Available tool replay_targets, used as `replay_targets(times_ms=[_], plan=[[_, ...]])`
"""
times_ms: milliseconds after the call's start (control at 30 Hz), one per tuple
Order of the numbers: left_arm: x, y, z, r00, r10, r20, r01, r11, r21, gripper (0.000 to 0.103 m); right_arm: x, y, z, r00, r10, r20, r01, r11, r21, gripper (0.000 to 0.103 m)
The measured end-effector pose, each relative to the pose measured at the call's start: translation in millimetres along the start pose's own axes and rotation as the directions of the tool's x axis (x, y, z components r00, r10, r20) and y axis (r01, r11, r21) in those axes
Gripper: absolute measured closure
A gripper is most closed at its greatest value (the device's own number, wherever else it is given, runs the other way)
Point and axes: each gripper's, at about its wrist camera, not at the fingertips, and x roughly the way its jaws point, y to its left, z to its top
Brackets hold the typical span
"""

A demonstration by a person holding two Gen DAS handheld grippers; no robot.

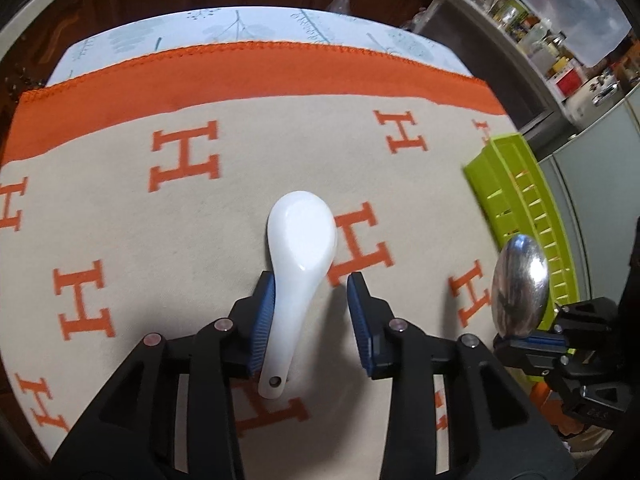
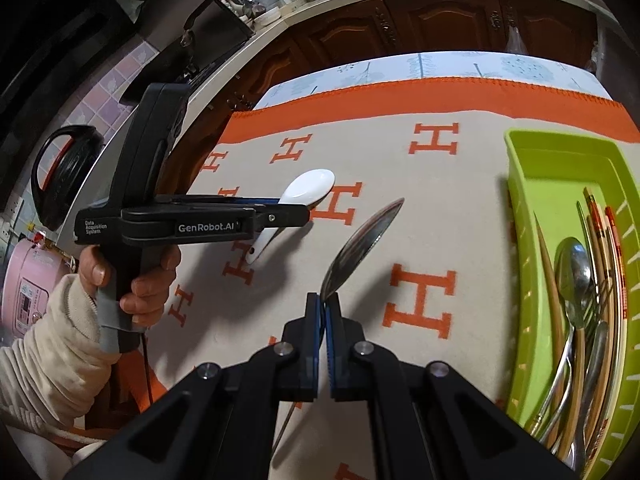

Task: Organize utensils
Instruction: 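Grasp the white ceramic spoon with the left tool while the right tool lifts its spoon, then carry both spoons into the green tray with both tools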

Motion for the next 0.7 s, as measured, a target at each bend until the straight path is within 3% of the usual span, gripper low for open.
replay_targets(times_ms=[33, 100, 267, 367, 433, 700], plan=[[1, 0, 0, 1.0, -0.01, -0.001, 0.01, 1.0, -0.004, 0.086, -2, -2, -1, 1.0, 0.0, 0.004, 0.0, 1.0, 0.005, 0.101], [1, -1, -2, 1.0, -0.022, 0.006, 0.022, 1.0, -0.017, 0.086, -3, -3, -3, 1.0, -0.004, 0.006, 0.004, 1.0, 0.01, 0.101], [-3, -13, -6, 0.997, 0.053, 0.061, -0.051, 0.998, -0.024, 0.089, -6, -4, -5, 1.0, -0.008, 0.01, 0.008, 1.0, 0.022, 0.101], [-17, -34, -10, 0.977, 0.147, 0.153, -0.154, 0.987, 0.037, 0.096, -9, -3, -7, 1.0, -0.005, 0.019, 0.005, 1.0, 0.028, 0.101], [-22, -46, -12, 0.97, 0.161, 0.183, -0.177, 0.982, 0.072, 0.098, -11, -3, -8, 1.0, 0.002, 0.025, -0.003, 0.999, 0.033, 0.101], [-13, -54, -13, 0.979, 0.157, 0.131, -0.167, 0.984, 0.064, 0.098, -23, -5, -13, 0.999, 0.008, 0.049, -0.01, 0.999, 0.052, 0.101]])
